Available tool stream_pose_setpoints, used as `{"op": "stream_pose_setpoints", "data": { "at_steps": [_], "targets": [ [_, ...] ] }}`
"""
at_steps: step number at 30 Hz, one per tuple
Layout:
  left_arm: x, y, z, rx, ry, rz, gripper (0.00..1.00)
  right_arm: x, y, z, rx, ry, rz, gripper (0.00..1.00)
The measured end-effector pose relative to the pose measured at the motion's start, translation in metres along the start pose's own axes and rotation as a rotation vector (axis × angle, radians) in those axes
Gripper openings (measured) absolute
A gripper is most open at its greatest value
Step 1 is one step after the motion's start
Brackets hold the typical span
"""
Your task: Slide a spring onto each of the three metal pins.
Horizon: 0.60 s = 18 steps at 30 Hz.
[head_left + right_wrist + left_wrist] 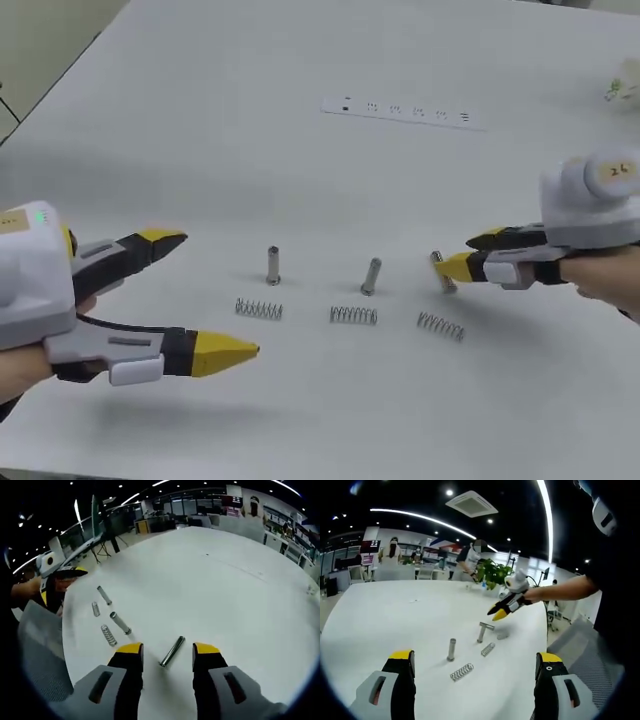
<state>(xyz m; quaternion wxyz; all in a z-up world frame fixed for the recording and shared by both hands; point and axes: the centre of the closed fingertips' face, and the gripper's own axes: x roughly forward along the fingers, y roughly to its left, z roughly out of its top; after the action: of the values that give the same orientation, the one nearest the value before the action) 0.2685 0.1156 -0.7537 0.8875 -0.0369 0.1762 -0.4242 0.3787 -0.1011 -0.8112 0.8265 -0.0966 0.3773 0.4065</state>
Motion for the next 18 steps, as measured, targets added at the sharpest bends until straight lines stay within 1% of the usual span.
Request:
{"op": "stream_pose_setpoints", "data": {
  "at_steps": [5, 9, 10, 12, 13, 15, 16, 17, 18],
  "targets": [
    [0.0, 0.001, -0.002, -0.008, 0.0, 0.006, 0.98, 0.006, -0.006, 0.0, 0.027, 0.025, -0.013, 0.31],
    [0.001, -0.001, -0.002, -0.011, -0.001, 0.002, 0.98, 0.013, -0.012, 0.0, 0.099, 0.051, -0.025, 0.27],
    [0.001, -0.001, -0.003, -0.015, 0.002, 0.0, 0.98, 0.014, -0.014, 0.001, 0.093, 0.047, -0.03, 0.26],
    [0.001, 0.0, -0.003, -0.008, 0.004, 0.002, 0.98, 0.016, -0.015, 0.0, 0.117, 0.055, -0.034, 0.25],
    [0.001, 0.0, -0.004, -0.009, 0.005, 0.001, 0.98, 0.018, -0.014, 0.0, 0.129, 0.055, -0.026, 0.24],
    [0.001, 0.001, -0.003, -0.016, -0.001, 0.005, 0.98, 0.02, -0.015, -0.003, 0.141, 0.075, -0.029, 0.21],
    [0.0, 0.002, -0.003, -0.017, -0.001, 0.005, 0.98, 0.021, -0.015, -0.004, 0.138, 0.076, -0.029, 0.21],
    [0.0, 0.002, -0.004, -0.018, 0.001, 0.007, 0.98, 0.022, -0.016, -0.006, 0.153, 0.092, -0.034, 0.2],
    [0.0, 0.003, -0.004, -0.018, 0.001, 0.008, 0.98, 0.023, -0.015, -0.007, 0.158, 0.097, -0.029, 0.19]
  ]
}}
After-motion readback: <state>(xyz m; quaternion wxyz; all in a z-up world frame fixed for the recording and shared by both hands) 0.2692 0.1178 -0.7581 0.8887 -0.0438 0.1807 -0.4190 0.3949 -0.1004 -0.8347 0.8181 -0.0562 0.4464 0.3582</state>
